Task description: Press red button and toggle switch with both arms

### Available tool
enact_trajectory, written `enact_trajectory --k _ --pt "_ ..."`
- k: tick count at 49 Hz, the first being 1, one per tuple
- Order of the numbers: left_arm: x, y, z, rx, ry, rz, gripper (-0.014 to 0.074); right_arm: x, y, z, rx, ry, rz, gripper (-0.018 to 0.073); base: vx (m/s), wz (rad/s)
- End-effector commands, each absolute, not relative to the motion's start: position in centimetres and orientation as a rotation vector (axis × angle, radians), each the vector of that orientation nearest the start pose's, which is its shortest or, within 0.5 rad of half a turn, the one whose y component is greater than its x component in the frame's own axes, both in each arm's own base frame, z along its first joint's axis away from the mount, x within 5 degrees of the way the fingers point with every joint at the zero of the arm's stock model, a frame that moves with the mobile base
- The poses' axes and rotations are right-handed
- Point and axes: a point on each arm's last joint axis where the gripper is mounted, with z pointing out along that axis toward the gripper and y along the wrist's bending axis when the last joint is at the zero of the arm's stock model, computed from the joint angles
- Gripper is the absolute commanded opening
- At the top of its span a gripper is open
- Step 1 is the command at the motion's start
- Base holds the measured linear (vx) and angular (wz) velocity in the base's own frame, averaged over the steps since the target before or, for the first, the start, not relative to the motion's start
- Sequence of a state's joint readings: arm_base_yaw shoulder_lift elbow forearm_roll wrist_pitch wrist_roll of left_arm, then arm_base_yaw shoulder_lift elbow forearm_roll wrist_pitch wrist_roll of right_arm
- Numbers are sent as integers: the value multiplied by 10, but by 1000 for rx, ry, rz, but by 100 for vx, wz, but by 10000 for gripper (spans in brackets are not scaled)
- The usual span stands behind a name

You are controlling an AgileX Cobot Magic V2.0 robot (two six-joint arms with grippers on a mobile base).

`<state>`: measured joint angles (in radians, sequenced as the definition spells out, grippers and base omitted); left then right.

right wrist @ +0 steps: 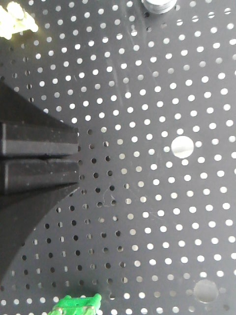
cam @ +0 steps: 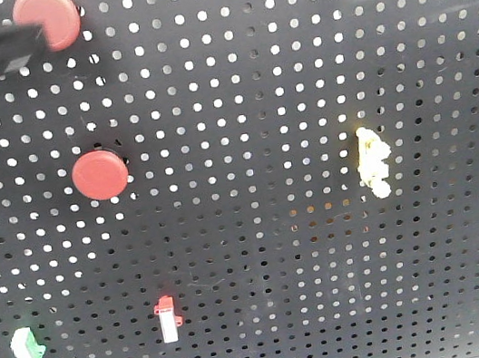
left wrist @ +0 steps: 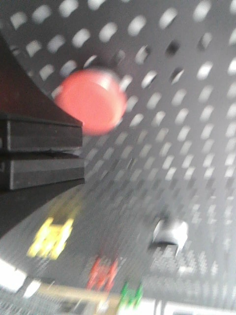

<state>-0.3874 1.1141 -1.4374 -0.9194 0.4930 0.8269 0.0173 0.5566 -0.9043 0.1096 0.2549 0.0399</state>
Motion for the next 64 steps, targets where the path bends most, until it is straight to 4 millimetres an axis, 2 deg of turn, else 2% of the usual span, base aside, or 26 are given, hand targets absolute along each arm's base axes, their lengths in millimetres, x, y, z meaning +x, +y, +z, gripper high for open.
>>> enact_trajectory --k 1,10,18,28,35,42,51,56,61,64 --pt "190 -109 538 464 1321 -618 2 86 3 462 66 1294 152 -3 0 0" --pt "209 -112 530 430 1342 -579 2 86 3 462 66 1294 152 -3 0 0" --pt "213 -114 528 432 1353 -578 2 86 3 462 66 1294 152 -3 0 0" --pt "190 -109 535 504 1331 -586 2 87 4 458 66 1337 157 -3 0 0" --pt "156 -96 542 521 1278 -577 2 88 5 454 26 1392 116 -3 0 0" --pt "125 -83 521 512 1285 -570 2 84 9 459 -44 1415 111 -3 0 0" --pt "89 -64 468 462 1323 -565 2 88 26 481 -253 1426 196 -3 0 0" --pt "74 -52 444 365 1317 -582 2 101 43 495 -374 1393 380 -3 0 0" --pt "65 -45 431 310 1304 -596 2 123 59 505 -493 1359 582 -3 0 0" --pt "61 -44 429 306 1303 -608 2 132 65 514 -505 1323 703 -3 0 0"
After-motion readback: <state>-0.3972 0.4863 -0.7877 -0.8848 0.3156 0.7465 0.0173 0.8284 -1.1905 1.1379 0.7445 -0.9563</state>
